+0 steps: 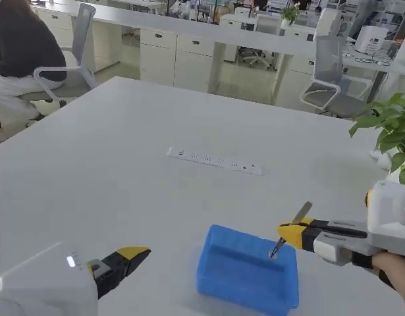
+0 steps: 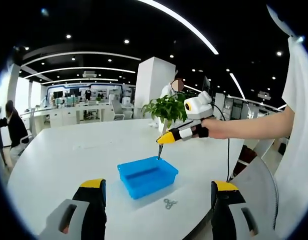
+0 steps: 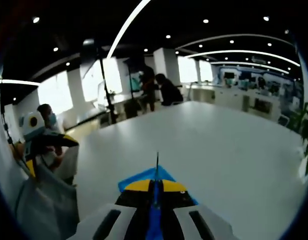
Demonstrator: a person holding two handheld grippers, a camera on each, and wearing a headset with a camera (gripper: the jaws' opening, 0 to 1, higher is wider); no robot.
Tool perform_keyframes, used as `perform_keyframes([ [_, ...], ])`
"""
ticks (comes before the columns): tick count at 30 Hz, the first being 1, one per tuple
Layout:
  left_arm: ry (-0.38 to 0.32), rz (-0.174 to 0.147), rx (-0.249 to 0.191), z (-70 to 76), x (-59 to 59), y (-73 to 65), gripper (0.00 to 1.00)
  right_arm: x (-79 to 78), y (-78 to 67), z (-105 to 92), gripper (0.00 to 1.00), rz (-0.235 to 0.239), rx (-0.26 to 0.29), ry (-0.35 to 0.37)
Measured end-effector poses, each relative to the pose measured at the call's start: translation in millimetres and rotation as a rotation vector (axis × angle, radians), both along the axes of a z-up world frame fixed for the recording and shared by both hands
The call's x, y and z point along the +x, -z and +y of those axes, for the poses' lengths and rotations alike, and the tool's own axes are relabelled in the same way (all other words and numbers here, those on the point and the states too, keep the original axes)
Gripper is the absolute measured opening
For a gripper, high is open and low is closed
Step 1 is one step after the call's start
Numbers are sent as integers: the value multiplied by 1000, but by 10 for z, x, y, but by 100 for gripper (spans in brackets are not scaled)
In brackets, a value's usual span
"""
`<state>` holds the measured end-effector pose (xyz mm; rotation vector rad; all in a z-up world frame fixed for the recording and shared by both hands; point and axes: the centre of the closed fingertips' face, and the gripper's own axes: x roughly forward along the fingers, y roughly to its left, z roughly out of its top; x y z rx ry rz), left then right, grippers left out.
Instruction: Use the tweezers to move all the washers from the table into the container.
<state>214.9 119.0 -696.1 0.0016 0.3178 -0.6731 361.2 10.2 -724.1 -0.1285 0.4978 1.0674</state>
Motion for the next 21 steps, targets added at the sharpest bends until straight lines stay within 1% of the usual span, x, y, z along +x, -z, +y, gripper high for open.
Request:
perform_keyframes([
  [7,-11,7,-3,21,-5,17,87,80,330,-72,2,36,-47,38],
  [10,-9,10,7,26,-12,49,87,117,465,-92,2,54,-60,52],
  [14,-12,36,38,45,-33,165,88,137,576,-106,2,66,-72,69],
  [18,-16,61,55,46,-72,290,88,139,655,-117,2,71,-87,79],
  [21,-25,67,68,30,-105,356,86,159,703,-138,2,68,-97,87],
])
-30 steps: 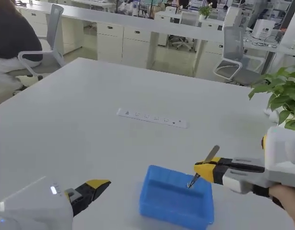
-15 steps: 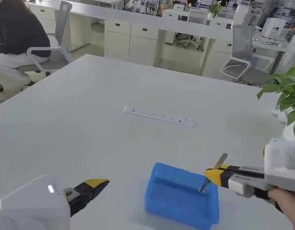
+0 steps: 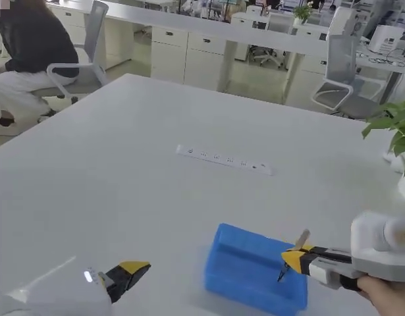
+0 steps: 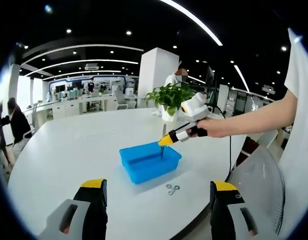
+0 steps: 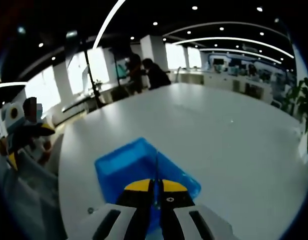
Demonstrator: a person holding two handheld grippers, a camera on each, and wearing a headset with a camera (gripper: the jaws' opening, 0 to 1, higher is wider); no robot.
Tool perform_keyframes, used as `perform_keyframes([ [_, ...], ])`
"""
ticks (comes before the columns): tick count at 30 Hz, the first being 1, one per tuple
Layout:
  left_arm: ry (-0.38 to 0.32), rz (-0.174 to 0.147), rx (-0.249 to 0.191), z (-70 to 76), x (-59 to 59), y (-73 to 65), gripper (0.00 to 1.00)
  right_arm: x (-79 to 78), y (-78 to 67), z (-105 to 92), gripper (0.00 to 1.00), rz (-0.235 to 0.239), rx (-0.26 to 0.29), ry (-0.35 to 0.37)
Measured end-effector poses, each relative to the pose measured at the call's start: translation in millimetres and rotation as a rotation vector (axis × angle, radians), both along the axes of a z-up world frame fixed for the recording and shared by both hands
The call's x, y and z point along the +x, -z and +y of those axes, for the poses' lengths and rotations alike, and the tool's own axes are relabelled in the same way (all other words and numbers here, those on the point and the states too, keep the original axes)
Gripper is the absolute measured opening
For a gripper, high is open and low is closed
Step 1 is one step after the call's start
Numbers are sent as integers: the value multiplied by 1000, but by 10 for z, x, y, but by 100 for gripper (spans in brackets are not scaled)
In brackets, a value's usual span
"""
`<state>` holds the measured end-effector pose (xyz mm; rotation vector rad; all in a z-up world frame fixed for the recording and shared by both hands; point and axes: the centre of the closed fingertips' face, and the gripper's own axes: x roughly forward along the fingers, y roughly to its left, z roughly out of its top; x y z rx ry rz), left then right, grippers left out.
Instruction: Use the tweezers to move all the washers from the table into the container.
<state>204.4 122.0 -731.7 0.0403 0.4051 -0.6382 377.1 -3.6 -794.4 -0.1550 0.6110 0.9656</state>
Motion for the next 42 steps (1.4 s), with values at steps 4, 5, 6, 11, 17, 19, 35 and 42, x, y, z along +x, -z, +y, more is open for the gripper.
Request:
perform_keyframes([
  [4,-11,9,10,-21,0,90,87,-3,65,-2,2,2,-10,2],
  [5,-14,10,12,-25,3,106,87,-10,75,-1,2,4,-14,0],
  [6,-16,10,14,-25,7,120,87,-19,86,-2,2,-1,-19,-3],
  [11,-33,7,24,-50,61,208,86,-45,98,7,3,-14,-27,-12],
  [17,-58,9,35,-9,144,278,88,-60,92,25,3,-30,-32,-17],
  [19,-64,0,54,-1,144,303,89,-65,91,22,3,-32,-31,-12],
  [35,-34,-74,60,-100,163,252,99,-183,-327,-39,3,-77,43,40],
  [42,-25,-105,-105,-204,161,59,99,-351,-560,-18,3,-107,57,25],
])
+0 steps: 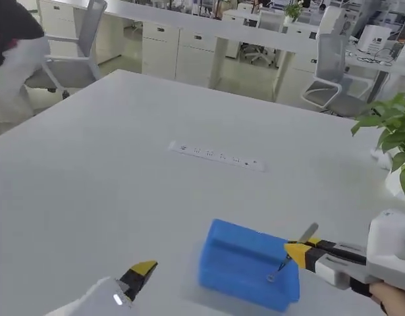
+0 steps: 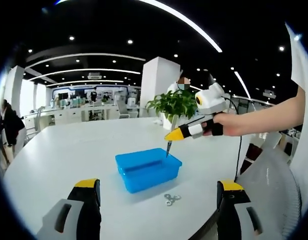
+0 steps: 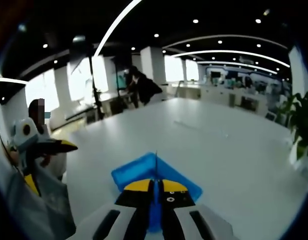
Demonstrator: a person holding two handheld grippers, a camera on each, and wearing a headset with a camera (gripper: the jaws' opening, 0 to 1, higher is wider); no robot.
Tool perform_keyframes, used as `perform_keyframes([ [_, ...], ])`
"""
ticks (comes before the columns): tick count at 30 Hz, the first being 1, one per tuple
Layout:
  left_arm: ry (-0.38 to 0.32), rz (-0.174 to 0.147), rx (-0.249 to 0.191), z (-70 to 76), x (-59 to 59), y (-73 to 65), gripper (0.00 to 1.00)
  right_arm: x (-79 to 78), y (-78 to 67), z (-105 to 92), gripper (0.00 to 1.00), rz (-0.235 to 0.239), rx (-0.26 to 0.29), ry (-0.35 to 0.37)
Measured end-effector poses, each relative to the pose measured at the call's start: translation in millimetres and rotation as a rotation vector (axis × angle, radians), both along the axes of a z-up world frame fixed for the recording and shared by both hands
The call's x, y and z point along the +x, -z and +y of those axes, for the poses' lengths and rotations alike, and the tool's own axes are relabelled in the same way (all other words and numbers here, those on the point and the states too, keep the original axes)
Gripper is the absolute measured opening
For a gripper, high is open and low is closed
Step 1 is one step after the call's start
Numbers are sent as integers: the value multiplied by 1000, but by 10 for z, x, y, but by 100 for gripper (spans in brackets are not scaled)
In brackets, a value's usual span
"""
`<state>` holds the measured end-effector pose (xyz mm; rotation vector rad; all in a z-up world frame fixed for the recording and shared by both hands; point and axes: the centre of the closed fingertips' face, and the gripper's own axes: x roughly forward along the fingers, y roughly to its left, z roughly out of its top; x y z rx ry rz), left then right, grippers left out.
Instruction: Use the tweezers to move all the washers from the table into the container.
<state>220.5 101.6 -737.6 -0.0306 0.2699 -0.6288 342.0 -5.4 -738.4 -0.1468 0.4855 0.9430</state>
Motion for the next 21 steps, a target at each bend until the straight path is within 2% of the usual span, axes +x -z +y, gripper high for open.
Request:
perform_keyframes([
  [3,-5,10,3,3,4,17,99,-115,-84,56,3,-9,7,-16],
  [5,-3,19,23,-6,0,48,99,-197,-118,98,3,-14,8,-33],
  [8,-1,22,54,-11,-6,77,99,-313,-131,146,3,-13,8,-58],
  [11,-1,27,54,-8,-7,83,99,-422,-104,192,3,-3,11,-73],
  [14,-3,34,53,-7,-3,98,99,-518,10,224,3,29,27,-81],
  [21,-16,50,59,20,10,139,99,-674,386,264,3,102,11,-94],
])
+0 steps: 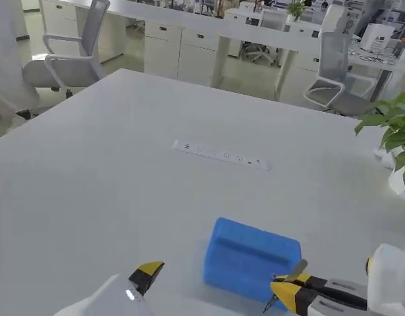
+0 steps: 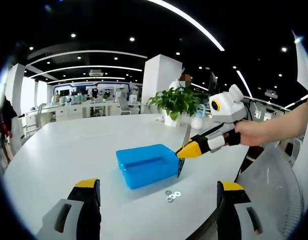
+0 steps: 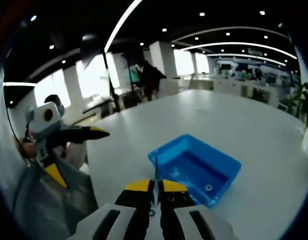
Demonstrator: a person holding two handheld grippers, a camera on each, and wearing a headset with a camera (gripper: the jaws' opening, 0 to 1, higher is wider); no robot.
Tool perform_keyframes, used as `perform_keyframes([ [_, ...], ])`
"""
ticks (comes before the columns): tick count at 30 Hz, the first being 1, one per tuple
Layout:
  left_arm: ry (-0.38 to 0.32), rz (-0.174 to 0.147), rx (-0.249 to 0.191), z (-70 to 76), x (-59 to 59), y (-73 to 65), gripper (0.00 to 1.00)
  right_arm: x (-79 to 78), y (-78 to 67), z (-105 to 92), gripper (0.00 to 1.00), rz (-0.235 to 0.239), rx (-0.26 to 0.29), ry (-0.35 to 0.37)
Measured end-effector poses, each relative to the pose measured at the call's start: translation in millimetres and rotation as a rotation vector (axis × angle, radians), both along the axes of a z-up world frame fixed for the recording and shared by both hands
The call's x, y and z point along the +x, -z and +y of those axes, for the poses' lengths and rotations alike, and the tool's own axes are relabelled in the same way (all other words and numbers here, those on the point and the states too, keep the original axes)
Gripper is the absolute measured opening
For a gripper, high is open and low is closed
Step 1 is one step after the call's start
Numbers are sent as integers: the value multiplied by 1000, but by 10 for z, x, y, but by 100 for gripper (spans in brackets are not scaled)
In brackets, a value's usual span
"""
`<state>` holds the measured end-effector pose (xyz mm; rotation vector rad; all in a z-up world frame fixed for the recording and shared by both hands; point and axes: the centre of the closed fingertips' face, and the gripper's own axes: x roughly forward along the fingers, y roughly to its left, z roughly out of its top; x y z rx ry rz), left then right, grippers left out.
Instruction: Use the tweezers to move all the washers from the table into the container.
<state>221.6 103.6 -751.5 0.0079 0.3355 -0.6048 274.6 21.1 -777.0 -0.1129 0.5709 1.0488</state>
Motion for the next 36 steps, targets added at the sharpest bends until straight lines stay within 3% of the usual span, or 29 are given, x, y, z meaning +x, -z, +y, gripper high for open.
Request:
perform_keyframes([
  [7,0,11,17,5,-2,38,99,-60,265,74,3,47,-19,-17],
  [22,6,24,16,2,-12,62,97,-162,336,87,3,61,-33,-24],
  [29,9,24,21,0,-20,66,96,-254,330,125,3,-4,-79,-80],
  [36,6,28,29,12,-21,78,95,-373,335,178,3,-99,-166,-159],
])
